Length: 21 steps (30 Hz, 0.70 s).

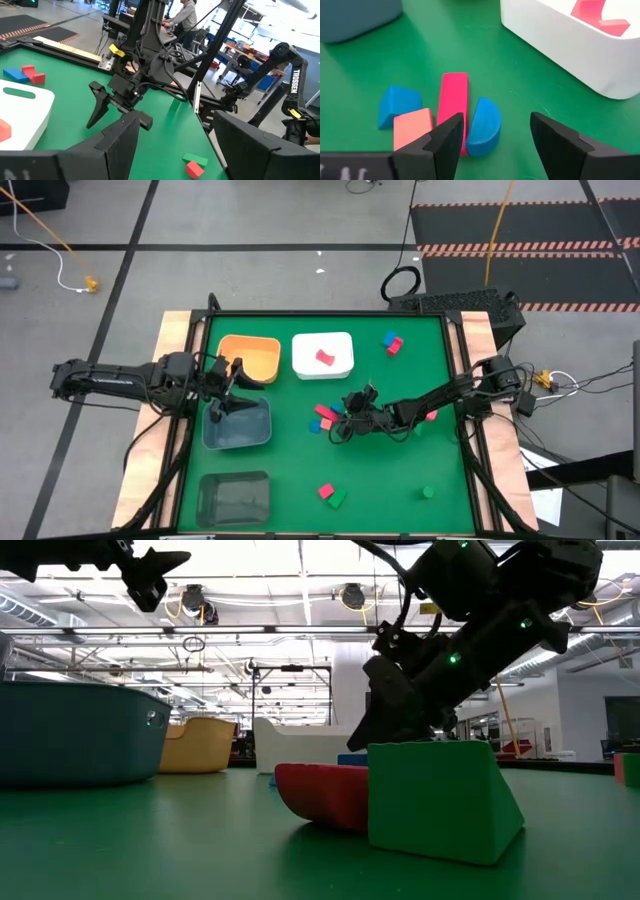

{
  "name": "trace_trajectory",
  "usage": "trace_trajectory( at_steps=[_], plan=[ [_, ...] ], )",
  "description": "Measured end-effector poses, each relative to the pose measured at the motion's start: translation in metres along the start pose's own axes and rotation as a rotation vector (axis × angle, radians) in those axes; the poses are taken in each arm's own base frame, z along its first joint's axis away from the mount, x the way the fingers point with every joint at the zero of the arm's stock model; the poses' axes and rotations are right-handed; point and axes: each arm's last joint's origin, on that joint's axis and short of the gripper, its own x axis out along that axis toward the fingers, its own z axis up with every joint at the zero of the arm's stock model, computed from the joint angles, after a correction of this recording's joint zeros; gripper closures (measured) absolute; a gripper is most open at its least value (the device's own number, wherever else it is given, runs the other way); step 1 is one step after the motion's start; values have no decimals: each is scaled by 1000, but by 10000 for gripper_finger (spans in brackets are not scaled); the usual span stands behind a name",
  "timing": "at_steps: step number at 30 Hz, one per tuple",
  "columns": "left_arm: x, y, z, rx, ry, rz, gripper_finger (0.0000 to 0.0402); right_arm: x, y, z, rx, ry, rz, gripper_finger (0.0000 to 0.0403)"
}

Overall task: Sort & place blocks by color
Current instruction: Put the bottom left blue block into the yellow bin

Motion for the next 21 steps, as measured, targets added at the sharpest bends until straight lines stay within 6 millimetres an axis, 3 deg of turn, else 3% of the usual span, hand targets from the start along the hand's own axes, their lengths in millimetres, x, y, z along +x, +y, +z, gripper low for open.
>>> trace_trajectory(
  at_steps=[21],
  plan=[
    [0, 1, 0, 23, -3, 24, 147, 24, -2, -19, 65, -2, -40, 195]
  ],
)
